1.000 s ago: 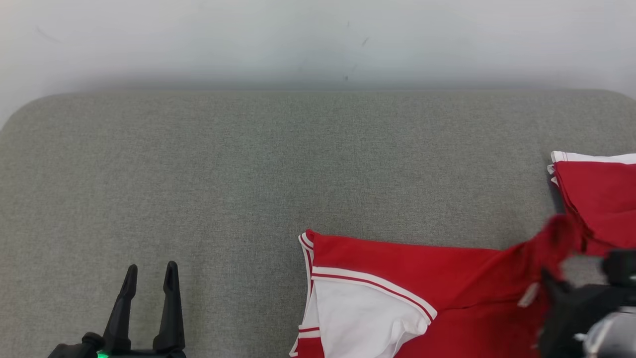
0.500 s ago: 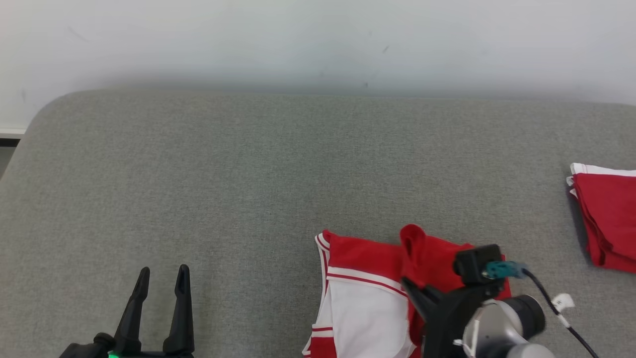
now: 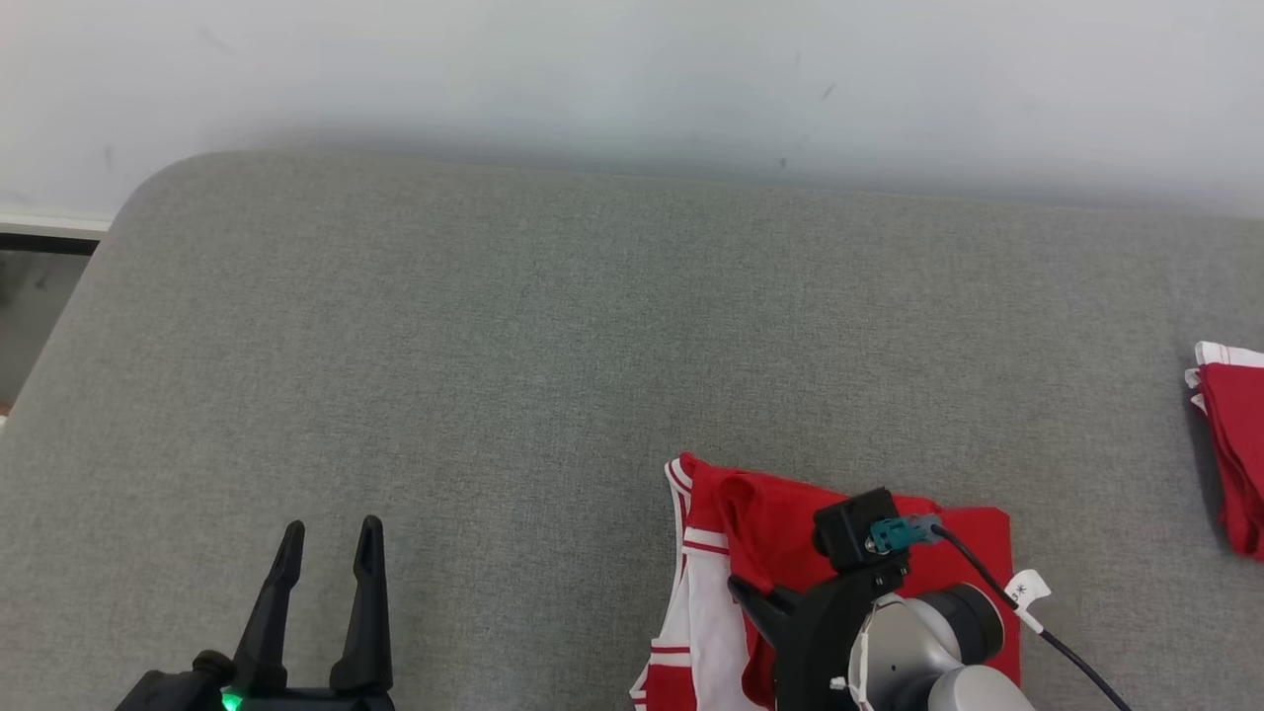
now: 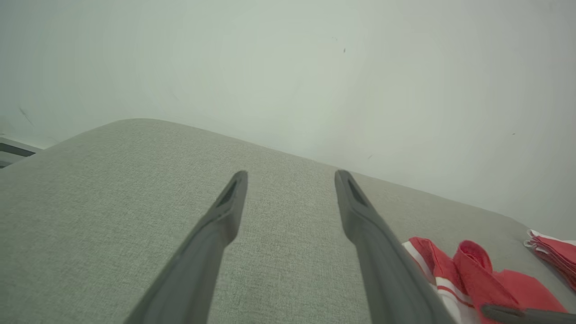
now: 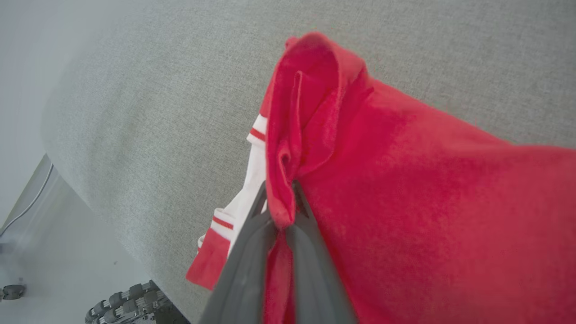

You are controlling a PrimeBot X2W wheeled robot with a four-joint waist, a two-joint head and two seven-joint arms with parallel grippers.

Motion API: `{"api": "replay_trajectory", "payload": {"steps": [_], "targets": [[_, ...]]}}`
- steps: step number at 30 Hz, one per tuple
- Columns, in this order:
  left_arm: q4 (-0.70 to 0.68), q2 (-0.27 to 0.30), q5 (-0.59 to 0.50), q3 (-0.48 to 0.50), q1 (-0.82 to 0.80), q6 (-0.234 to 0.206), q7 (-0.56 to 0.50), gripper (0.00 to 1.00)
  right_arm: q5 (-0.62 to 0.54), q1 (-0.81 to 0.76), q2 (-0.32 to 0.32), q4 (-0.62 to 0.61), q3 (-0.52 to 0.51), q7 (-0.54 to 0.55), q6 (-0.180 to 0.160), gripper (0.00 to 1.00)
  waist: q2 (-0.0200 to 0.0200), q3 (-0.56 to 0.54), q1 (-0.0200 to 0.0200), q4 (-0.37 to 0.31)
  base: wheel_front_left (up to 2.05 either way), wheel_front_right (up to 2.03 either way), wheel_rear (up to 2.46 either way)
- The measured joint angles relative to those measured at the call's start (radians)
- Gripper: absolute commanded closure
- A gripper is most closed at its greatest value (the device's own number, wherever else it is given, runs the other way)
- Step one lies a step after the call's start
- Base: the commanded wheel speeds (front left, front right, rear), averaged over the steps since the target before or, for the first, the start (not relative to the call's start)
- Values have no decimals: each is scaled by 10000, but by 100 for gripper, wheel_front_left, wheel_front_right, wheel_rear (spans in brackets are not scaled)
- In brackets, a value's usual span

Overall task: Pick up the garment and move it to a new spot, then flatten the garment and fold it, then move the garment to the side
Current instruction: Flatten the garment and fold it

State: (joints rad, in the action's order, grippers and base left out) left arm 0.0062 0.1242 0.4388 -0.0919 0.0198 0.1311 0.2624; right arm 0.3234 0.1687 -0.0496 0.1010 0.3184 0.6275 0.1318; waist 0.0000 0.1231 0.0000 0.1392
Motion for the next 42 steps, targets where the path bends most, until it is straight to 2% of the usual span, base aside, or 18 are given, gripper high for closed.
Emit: {"api": "replay_trajectory", "payload": {"steps": [5, 6, 7, 8, 9, 19, 24, 27, 34, 38, 42], "targets": [[17, -6, 8, 35, 1, 0, 0, 0, 38, 215, 0, 376, 150, -128, 0, 100, 0, 40, 0, 43, 0, 0, 0], [23, -10, 8, 40, 1, 0, 0, 0, 92, 216, -2, 451, 186, -190, 0, 95, 0, 39, 0, 38, 0, 0, 0], [27, -10, 8, 46, 1, 0, 0, 0, 119, 228, 0, 472, 215, -297, 0, 64, 0, 44, 0, 32, 0, 0, 0], [29, -13, 8, 48, 1, 0, 0, 0, 217, 293, 0, 499, 242, -401, 0, 64, 0, 51, 0, 24, 0, 0, 0], [31, -17, 10, 44, 1, 0, 0, 0, 376, 374, 0, 523, 245, -487, 0, 0, 0, 55, 0, 14, 0, 0, 0], [61, -21, 15, 90, -4, 0, 0, 0, 1546, 650, 10, -58, 128, -1290, 0, 0, 0, 23, 0, -85, 0, 0, 0], [46, -42, 13, 161, 0, 0, 0, 0, 378, 417, -2, -840, -1129, -1260, 0, 0, 0, -20, 0, -130, 0, 0, 0], [42, -75, 13, 161, 6, 0, 0, 0, -462, -306, -67, -1499, -2219, -1026, 0, 0, 0, -28, 0, -198, 0, 0, 0], [67, -109, 29, 90, 4, -2, 0, 0, -1273, -1654, -169, -1981, -3131, -663, 0, 0, 0, -5, 0, -308, 0, 0, 0], [115, -105, 38, 71, 4, 0, 0, 0, -1693, -2001, -142, -2056, -3593, -1390, 0, 0, 0, -60, 0, -347, 0, 0, 0], [215, -98, 88, 44, 21, 0, 0, 0, -1762, -2316, -56, -1758, -3636, -2646, 0, 0, 0, -162, 0, -389, 0, 0, 0]]}}
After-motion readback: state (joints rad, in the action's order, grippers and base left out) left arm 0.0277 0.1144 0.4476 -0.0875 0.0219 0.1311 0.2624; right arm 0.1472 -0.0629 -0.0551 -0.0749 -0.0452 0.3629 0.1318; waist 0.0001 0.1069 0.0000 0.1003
